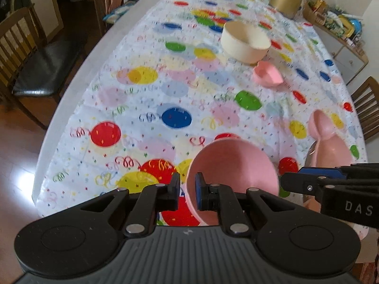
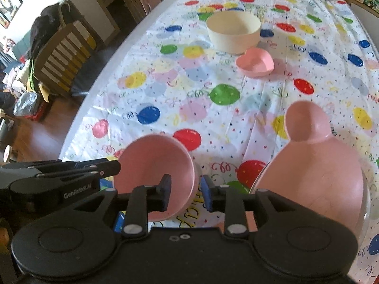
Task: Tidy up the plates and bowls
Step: 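Lower the pink bowl beside the plate stack and open both tools, then move both tools to the rim of the cream bowl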
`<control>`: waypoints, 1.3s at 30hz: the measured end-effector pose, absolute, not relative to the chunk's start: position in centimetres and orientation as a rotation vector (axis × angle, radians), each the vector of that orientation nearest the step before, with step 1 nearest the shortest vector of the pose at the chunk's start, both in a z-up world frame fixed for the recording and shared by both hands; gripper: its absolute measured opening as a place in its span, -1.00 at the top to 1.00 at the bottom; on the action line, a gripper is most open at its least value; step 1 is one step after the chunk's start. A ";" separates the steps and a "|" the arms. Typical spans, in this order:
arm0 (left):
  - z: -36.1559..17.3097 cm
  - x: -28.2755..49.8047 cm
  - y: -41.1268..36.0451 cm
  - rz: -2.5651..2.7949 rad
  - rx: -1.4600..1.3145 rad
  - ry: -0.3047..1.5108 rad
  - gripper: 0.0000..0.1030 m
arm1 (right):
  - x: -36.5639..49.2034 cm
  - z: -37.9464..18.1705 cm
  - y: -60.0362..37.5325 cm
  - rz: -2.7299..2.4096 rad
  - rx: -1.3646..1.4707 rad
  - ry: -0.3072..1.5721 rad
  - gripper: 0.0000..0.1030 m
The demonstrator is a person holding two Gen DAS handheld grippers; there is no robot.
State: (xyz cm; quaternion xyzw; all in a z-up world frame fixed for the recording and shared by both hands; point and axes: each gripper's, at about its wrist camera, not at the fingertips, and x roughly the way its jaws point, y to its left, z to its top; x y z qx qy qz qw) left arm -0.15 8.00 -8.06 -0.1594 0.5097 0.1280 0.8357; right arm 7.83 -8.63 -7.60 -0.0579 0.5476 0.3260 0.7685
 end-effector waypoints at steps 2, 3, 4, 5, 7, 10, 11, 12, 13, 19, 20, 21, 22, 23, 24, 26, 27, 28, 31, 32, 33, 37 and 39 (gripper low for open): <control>-6.8 -0.2 7.8 0.252 -0.324 1.048 0.76 | 7.8 -6.8 -8.9 0.715 -0.118 1.169 0.41; -6.2 -0.1 7.8 0.240 -0.318 1.031 0.76 | 7.8 -6.3 -9.0 0.718 -0.111 1.160 0.40; -5.7 0.0 7.7 0.232 -0.312 1.016 0.76 | 7.8 -5.8 -9.1 0.720 -0.104 1.147 0.39; -5.2 0.2 7.6 0.227 -0.307 1.004 0.76 | 7.9 -5.4 -9.2 0.720 -0.100 1.138 0.36; -4.3 0.6 7.6 0.214 -0.301 0.984 0.76 | 8.0 -4.7 -9.3 0.723 -0.088 1.121 0.34; -3.2 1.5 7.6 0.198 -0.291 0.958 0.76 | 8.3 -3.6 -9.5 0.720 -0.072 1.097 0.30; -2.8 1.9 7.7 0.191 -0.289 0.950 0.76 | 8.5 -3.2 -9.6 0.717 -0.066 1.087 0.27; -2.6 2.2 7.8 0.183 -0.290 0.944 0.76 | 8.7 -3.0 -9.7 0.712 -0.063 1.078 0.25; -2.3 2.7 8.0 0.173 -0.292 0.939 0.76 | 8.9 -2.6 -9.7 0.707 -0.059 1.068 0.25; -1.3 5.8 9.0 0.106 -0.262 0.921 0.75 | 10.9 -0.7 -9.4 0.656 -0.023 0.999 0.07; -1.1 6.4 9.3 0.093 -0.259 0.917 0.75 | 11.2 -0.5 -9.2 0.644 -0.016 0.989 -0.03; -0.9 7.1 9.5 0.082 -0.254 0.912 0.75 | 11.6 -0.3 -9.1 0.635 -0.011 0.979 -0.09; -0.8 7.6 9.8 0.071 -0.249 0.909 0.75 | 11.9 -0.1 -8.9 0.627 -0.008 0.972 -0.11; -0.8 8.2 10.0 0.061 -0.245 0.909 0.75 | 12.4 0.1 -8.8 0.617 -0.004 0.965 -0.12; -0.7 8.8 10.3 0.051 -0.240 0.910 0.75 | 12.9 0.3 -8.6 0.606 0.005 0.958 -0.14; -0.6 10.1 11.0 0.030 -0.228 0.907 0.74 | 13.8 0.5 -8.4 0.587 0.030 0.946 -0.20; -0.6 10.7 11.4 0.020 -0.225 0.906 0.74 | 14.3 0.6 -8.1 0.578 0.042 0.941 -0.20; -0.6 11.2 11.7 0.011 -0.222 0.906 0.74 | 14.8 0.7 -7.9 0.573 0.050 0.936 -0.21; -0.6 13.0 12.8 -0.020 -0.214 0.900 0.73 | 16.1 0.6 -7.0 0.547 0.059 0.920 -0.27; -0.6 13.6 13.0 -0.030 -0.212 0.900 0.73 | 16.5 0.6 -6.8 0.536 0.059 0.917 -0.36; -0.7 14.2 13.4 -0.042 -0.209 0.899 0.68 | 17.0 0.5 -6.5 0.524 0.061 0.913 -0.44; -1.1 16.5 14.6 -0.065 -0.204 0.891 0.10 | 19.0 0.2 -5.6 0.477 0.068 0.900 -0.55; -1.2 17.5 15.1 -0.062 -0.200 0.875 -0.36 | 20.1 0.0 -5.3 0.455 0.073 0.897 -0.62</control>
